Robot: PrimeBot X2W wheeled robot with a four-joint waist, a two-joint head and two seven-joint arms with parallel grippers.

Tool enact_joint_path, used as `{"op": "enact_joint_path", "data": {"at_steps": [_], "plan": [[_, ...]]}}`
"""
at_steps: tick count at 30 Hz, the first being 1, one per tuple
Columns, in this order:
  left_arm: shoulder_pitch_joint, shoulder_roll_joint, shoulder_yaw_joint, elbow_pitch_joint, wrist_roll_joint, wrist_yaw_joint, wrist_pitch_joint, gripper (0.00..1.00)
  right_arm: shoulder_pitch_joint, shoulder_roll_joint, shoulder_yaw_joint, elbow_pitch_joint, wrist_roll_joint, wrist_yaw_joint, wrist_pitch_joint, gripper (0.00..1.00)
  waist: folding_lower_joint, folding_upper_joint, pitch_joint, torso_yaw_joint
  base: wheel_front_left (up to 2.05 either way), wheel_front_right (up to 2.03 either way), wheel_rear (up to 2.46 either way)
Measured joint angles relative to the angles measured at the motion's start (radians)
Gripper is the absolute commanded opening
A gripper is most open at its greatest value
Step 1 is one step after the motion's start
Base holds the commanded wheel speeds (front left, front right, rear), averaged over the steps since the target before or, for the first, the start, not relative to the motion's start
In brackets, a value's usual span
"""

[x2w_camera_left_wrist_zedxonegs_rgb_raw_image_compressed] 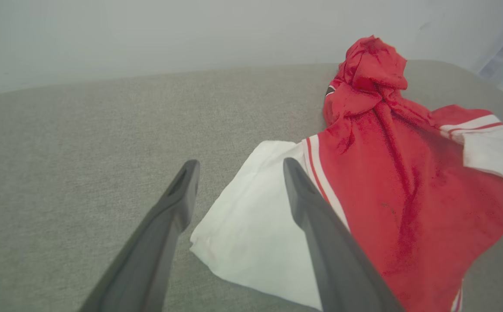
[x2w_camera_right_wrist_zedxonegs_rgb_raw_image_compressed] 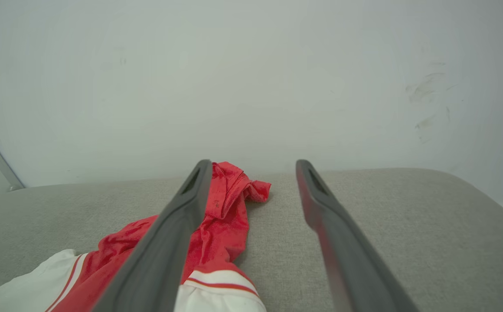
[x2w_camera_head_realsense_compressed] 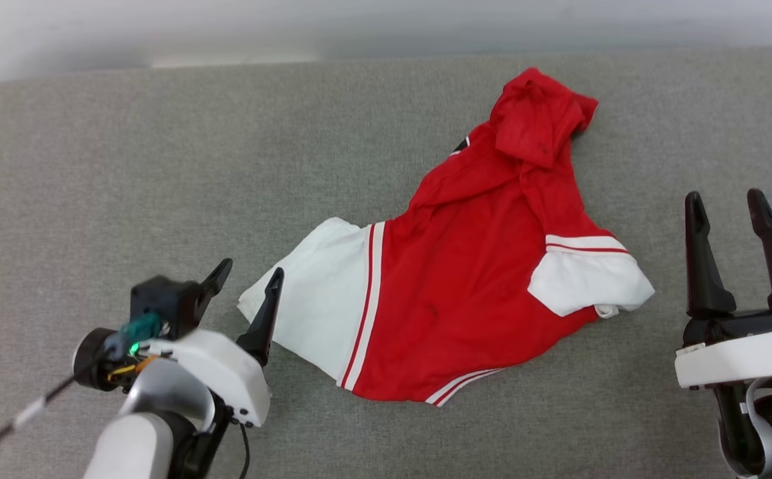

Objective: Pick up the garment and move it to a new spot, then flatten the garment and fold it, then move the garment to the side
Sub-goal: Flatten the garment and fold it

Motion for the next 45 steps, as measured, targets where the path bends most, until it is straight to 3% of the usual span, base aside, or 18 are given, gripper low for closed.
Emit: {"op": "enact_joint_path", "data": {"at_steps": [6,10,16,17,18,19,23,34,44,45], "plan": [[-0.028,0.078,-0.034,-0.065,-0.013,0.009,0.388,1.00,-0.014,0.005,-0.003,-0.027,-0.006,0.000,0.004,1.00,0.0000,0.0000,0.062,-0.004,0.00,0.00,0.00],[-0.057,0.118,-0.024,-0.088,-0.008,0.025,0.492,1.00,-0.031,0.009,0.005,-0.030,-0.004,0.000,0.004,1.00,0.0000,0.0000,0.099,-0.009,0.00,0.00,0.00],[-0.083,0.131,-0.045,-0.052,-0.037,0.017,0.583,1.00,-0.034,0.013,0.008,-0.024,-0.001,0.000,-0.009,1.00,0.0000,0.0000,0.151,-0.013,0.00,0.00,0.00],[-0.084,0.129,-0.049,-0.047,-0.051,0.016,0.591,0.84,-0.035,0.013,0.008,-0.023,-0.002,0.000,-0.010,1.00,0.0000,0.0000,0.155,-0.012,0.00,0.00,0.00],[-0.085,0.129,-0.051,-0.045,-0.054,0.016,0.590,0.31,-0.036,0.014,0.008,-0.021,-0.002,0.000,-0.010,1.00,0.0000,0.0000,0.158,-0.012,0.00,0.00,0.00],[-0.086,0.129,-0.054,-0.041,-0.055,0.016,0.587,0.00,-0.037,0.014,0.010,-0.020,-0.002,0.000,-0.010,1.00,0.0000,0.0000,0.161,-0.011,0.00,0.00,0.00],[-0.087,0.116,-0.056,-0.015,-0.054,0.020,0.536,0.00,-0.041,0.015,0.016,-0.004,-0.017,0.000,-0.010,1.00,0.0000,0.0000,0.161,-0.006,0.00,0.00,0.00],[0.017,0.090,0.083,-0.041,-0.049,0.132,0.271,0.00,-0.024,0.018,0.006,0.050,-0.026,0.000,0.011,1.00,0.0000,0.0000,0.065,0.023,0.00,0.00,0.00],[0.208,0.086,0.101,-0.053,-0.075,0.142,0.245,0.00,0.010,0.018,0.001,0.079,-0.025,0.000,0.041,1.00,-0.0001,0.0000,-0.025,0.046,0.00,0.00,0.00],[0.216,0.082,0.095,-0.053,-0.075,0.141,0.243,0.42,0.012,0.018,0.000,0.082,-0.025,0.000,0.044,1.00,-0.0001,0.0000,-0.030,0.048,0.00,0.00,0.00]]}}
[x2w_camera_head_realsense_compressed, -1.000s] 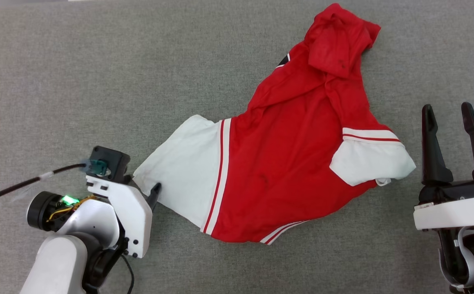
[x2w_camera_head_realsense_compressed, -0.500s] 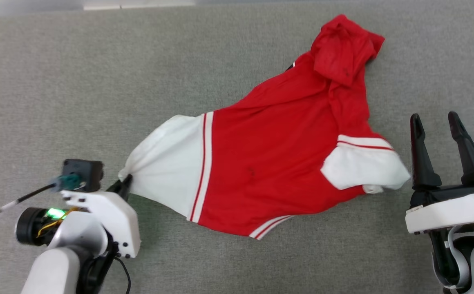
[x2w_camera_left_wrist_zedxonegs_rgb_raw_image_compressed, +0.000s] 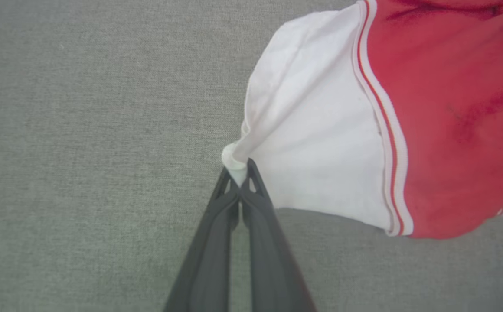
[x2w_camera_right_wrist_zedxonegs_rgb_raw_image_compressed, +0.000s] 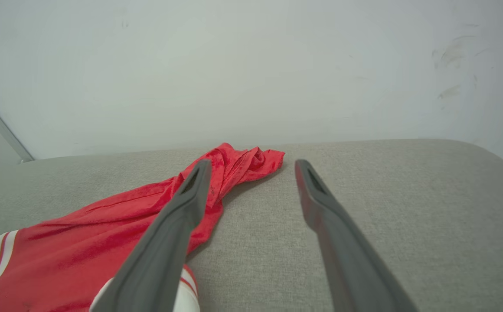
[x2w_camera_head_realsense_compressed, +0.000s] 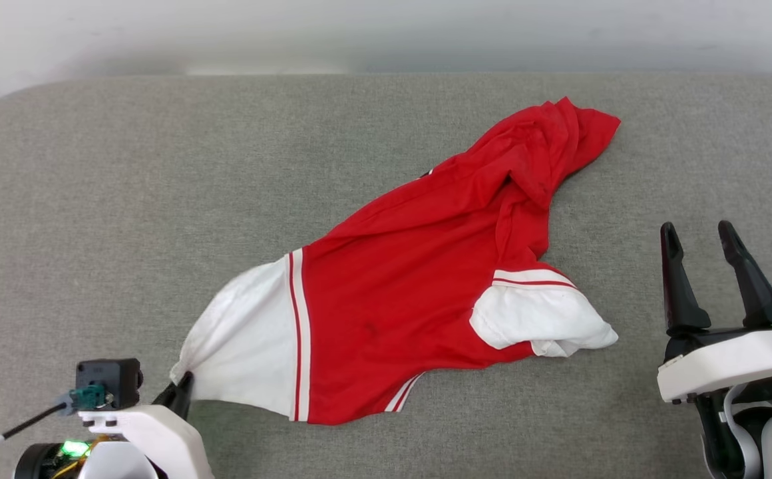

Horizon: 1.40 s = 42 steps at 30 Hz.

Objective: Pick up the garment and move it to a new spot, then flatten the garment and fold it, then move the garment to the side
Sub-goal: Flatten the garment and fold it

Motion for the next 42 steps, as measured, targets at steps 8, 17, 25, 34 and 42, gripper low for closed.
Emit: {"op": "enact_joint_path", "data": {"at_steps": [8,17,25,34,42], "plan": [[-0.054,-0.046,-0.015,0.030,0.002,-0.030,-0.217,1.00,0.007,0.000,-0.005,0.012,0.001,0.000,0.013,1.00,0.0000,0.0000,-0.028,0.015,0.00,0.00,0.00],[-0.095,-0.042,-0.030,0.047,0.091,-0.092,-0.634,1.00,0.029,0.001,0.007,0.016,0.003,0.000,0.030,1.00,0.0000,0.0000,-0.078,0.020,0.00,0.00,0.00],[-0.056,-0.091,-0.014,0.060,0.123,-0.115,-0.659,1.00,0.062,0.001,0.024,0.028,0.019,0.000,0.033,1.00,0.0000,0.0001,-0.095,0.024,0.00,0.00,0.00],[-0.054,-0.126,-0.011,0.059,0.144,-0.143,-0.661,1.00,0.074,-0.058,0.196,-0.043,-0.008,0.000,0.281,1.00,0.0000,0.0001,-0.092,0.037,0.00,0.00,0.00],[-0.062,-0.147,-0.019,0.076,0.150,-0.151,-0.662,1.00,0.028,-0.169,0.346,-0.128,0.098,0.000,0.701,1.00,0.0000,0.0000,-0.071,0.068,0.00,0.00,0.00]]}}
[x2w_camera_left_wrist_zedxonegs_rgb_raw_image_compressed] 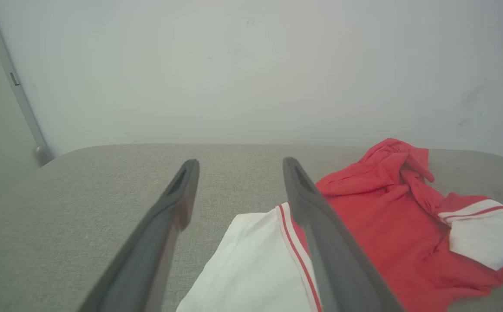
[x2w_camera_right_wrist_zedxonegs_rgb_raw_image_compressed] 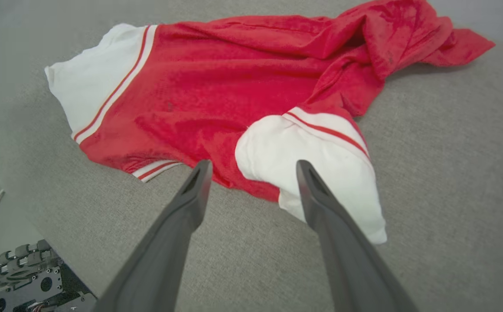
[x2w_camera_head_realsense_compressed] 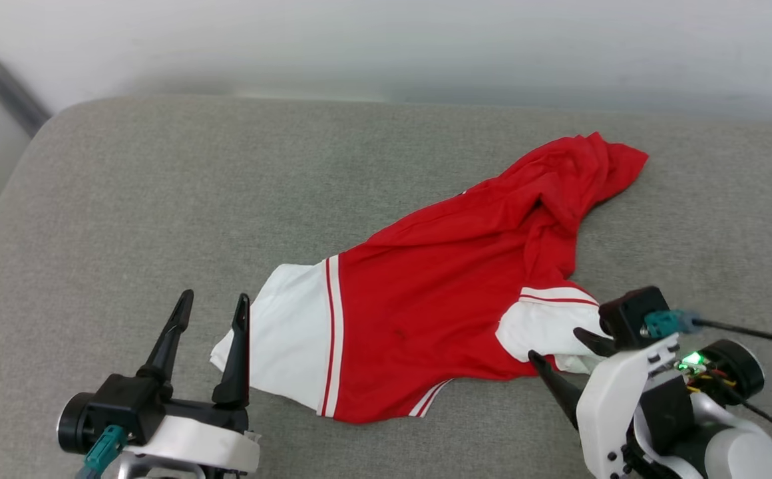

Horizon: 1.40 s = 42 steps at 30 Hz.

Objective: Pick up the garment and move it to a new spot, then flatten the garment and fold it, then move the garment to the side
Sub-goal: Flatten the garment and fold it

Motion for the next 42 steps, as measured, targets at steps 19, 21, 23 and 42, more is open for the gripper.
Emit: {"op": "enact_joint_path", "data": {"at_steps": [19,21,23,42], "plan": [[-0.037,-0.008,-0.035,0.029,-0.016,-0.006,0.000,1.00,-0.095,-0.043,0.019,0.158,-0.090,0.000,0.120,1.00,0.0001,0.0000,0.070,0.094,0.00,0.00,0.00],[-0.042,-0.007,-0.039,0.031,-0.018,-0.006,0.000,1.00,-0.096,-0.038,0.015,0.168,-0.090,0.000,0.106,0.30,0.0001,0.0000,0.076,0.094,0.00,0.00,0.00],[-0.050,-0.007,-0.041,0.036,-0.018,-0.006,0.000,1.00,-0.100,-0.029,0.009,0.172,-0.086,0.000,0.092,0.00,0.0002,0.0000,0.076,0.091,0.00,0.00,0.00],[-0.019,0.005,-0.027,0.042,-0.027,-0.006,0.000,1.00,0.008,0.098,-0.281,-0.090,0.161,0.000,0.197,0.00,0.0001,0.0000,0.004,-0.046,0.00,0.00,0.00]]}}
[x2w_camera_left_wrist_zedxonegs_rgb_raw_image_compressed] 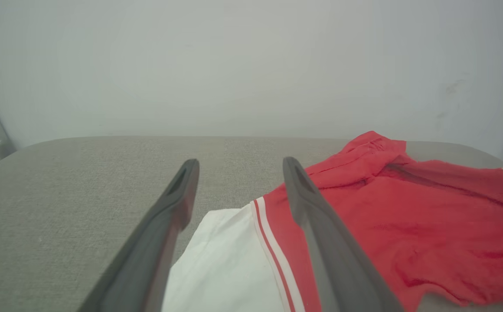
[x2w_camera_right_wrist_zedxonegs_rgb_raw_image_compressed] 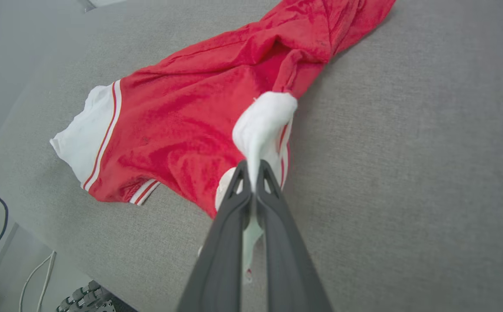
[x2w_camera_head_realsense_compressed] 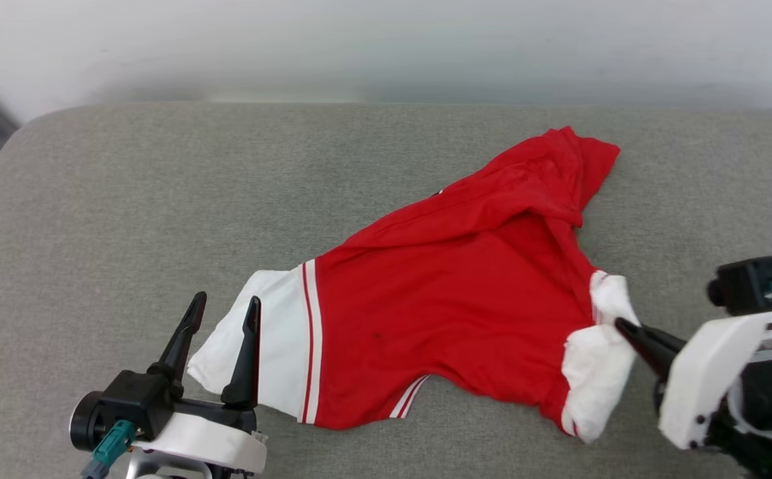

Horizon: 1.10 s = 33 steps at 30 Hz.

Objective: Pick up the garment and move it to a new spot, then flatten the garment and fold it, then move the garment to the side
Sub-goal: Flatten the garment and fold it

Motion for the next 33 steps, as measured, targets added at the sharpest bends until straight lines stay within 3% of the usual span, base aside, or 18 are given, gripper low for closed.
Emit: {"op": "enact_joint_path", "data": {"at_steps": [6,12,19,21,27,33], "plan": [[-0.012,0.005,-0.015,-0.008,-0.002,0.000,0.000,1.00,-0.030,0.018,-0.176,0.025,0.088,0.000,0.121,0.00,0.0000,0.0000,0.027,-0.013,0.00,0.00,0.00],[-0.037,0.010,-0.038,-0.002,-0.005,0.000,0.000,1.00,-0.092,-0.119,-0.239,0.205,0.020,0.000,0.096,0.00,0.0000,0.0000,0.073,0.004,0.00,0.00,0.00],[-0.064,0.016,-0.047,0.010,-0.006,0.000,0.000,1.00,-0.150,-0.249,-0.192,0.434,-0.067,0.000,-0.040,0.03,0.0000,0.0000,0.113,0.034,0.00,0.00,0.00],[-0.071,0.016,-0.045,0.010,-0.006,0.000,0.000,1.00,-0.168,-0.279,-0.194,0.482,-0.111,0.000,-0.085,1.00,0.0000,0.0000,0.118,0.038,0.00,0.00,0.00],[-0.074,0.014,-0.030,0.019,-0.006,0.000,0.000,1.00,-0.207,-0.306,-0.211,0.574,-0.190,0.000,-0.180,1.00,0.0000,0.0000,0.100,0.030,0.00,0.00,0.00],[-0.061,0.010,-0.008,0.017,-0.006,0.000,0.000,1.00,-0.232,-0.296,-0.183,0.520,-0.210,0.000,-0.267,1.00,0.0000,0.0000,0.059,0.009,0.00,0.00,0.00]]}}
